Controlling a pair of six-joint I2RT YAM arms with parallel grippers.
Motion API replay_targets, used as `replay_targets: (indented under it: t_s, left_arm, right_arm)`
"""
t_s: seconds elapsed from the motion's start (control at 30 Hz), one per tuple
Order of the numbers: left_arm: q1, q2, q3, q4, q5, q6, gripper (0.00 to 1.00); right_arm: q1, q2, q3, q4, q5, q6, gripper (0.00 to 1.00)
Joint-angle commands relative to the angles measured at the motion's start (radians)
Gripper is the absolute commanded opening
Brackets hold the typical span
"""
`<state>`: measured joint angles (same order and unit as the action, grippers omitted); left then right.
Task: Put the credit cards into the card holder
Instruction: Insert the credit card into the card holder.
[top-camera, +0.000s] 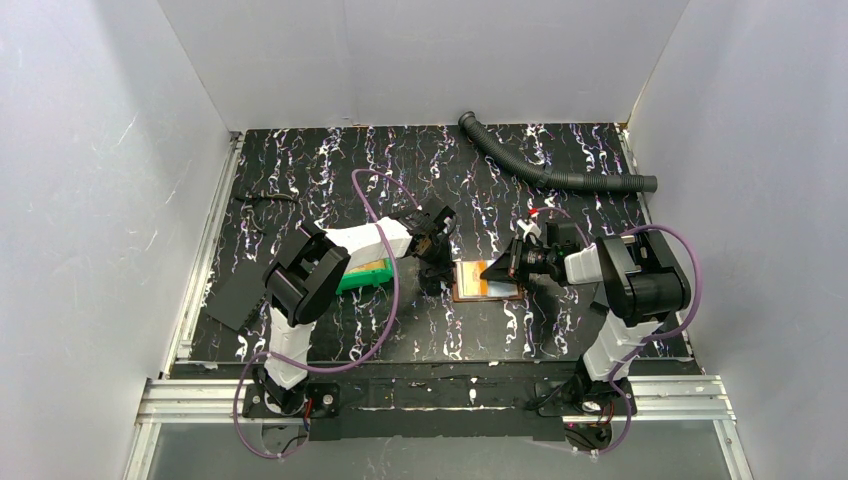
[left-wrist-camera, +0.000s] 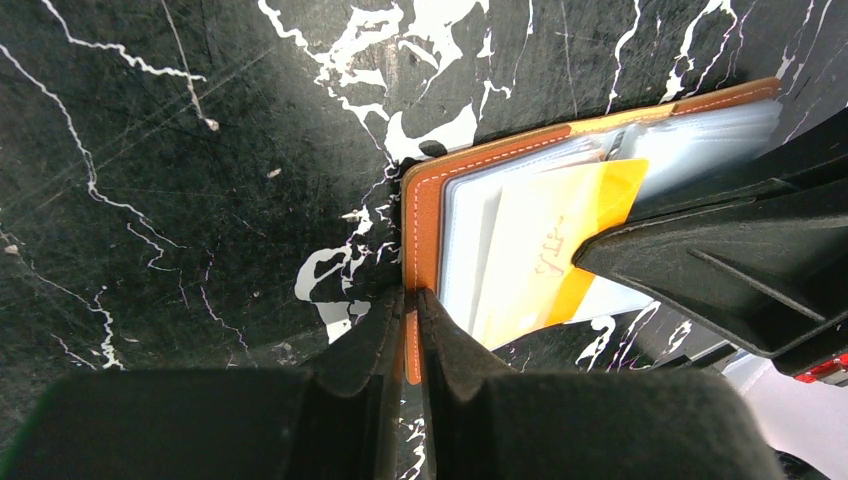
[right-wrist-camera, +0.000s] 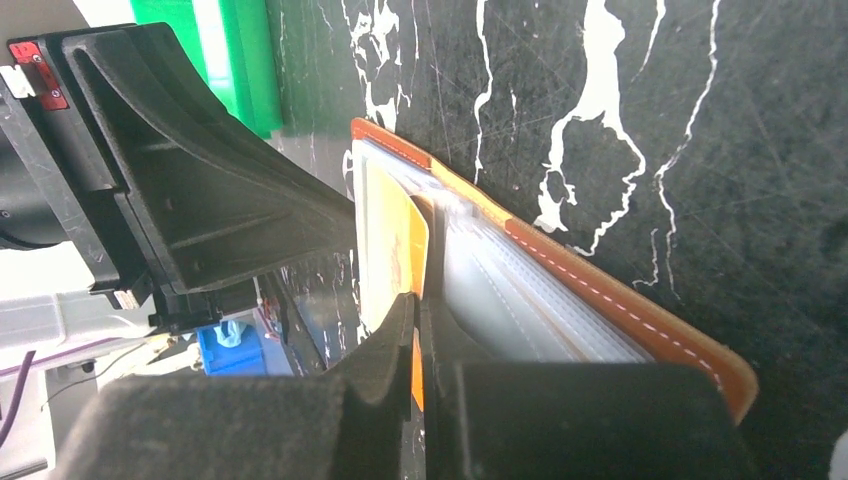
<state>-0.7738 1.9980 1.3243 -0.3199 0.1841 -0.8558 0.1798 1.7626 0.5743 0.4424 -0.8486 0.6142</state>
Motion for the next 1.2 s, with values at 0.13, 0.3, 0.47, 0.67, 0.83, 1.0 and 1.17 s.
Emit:
replay_targets:
  t_s: [0.13, 0.3, 0.47, 0.67, 0.83, 1.0, 1.17]
  left_arm:
    - [-0.022, 0.035, 0.011, -0.008, 0.009, 0.006, 0.08]
    - [-0.022, 0.031, 0.023, -0.027, -0.001, 0.022, 0.08]
    - [-0.022, 0.036, 0.035, -0.040, -0.010, 0.037, 0.08]
    - [-0.020, 0.029, 0.046, -0.054, -0.018, 0.045, 0.09]
    - [-0.018, 0.014, 0.066, -0.088, -0.036, 0.075, 0.09]
    - [-0.008, -0.003, 0.090, -0.124, -0.041, 0.108, 0.09]
    - [-0.006, -0.045, 0.091, -0.149, -0.053, 0.133, 0.10]
  right_arm:
    - [0.077, 0.021, 0.058, 0.006, -0.005, -0.031, 0.07]
    - [0.078, 0.001, 0.107, -0.165, 0.006, -0.166, 0.05]
    - [0.079, 0.015, 0.141, -0.240, -0.013, -0.228, 0.09]
    - [0.078, -0.041, 0.175, -0.331, 0.082, -0.246, 0.24]
    - [0.078, -0.109, 0.234, -0.446, 0.168, -0.273, 0.41]
    - [0.078, -0.138, 0.301, -0.600, 0.244, -0.329, 0.43]
    - [0.078, -0.152, 0.318, -0.641, 0.274, -0.347, 0.43]
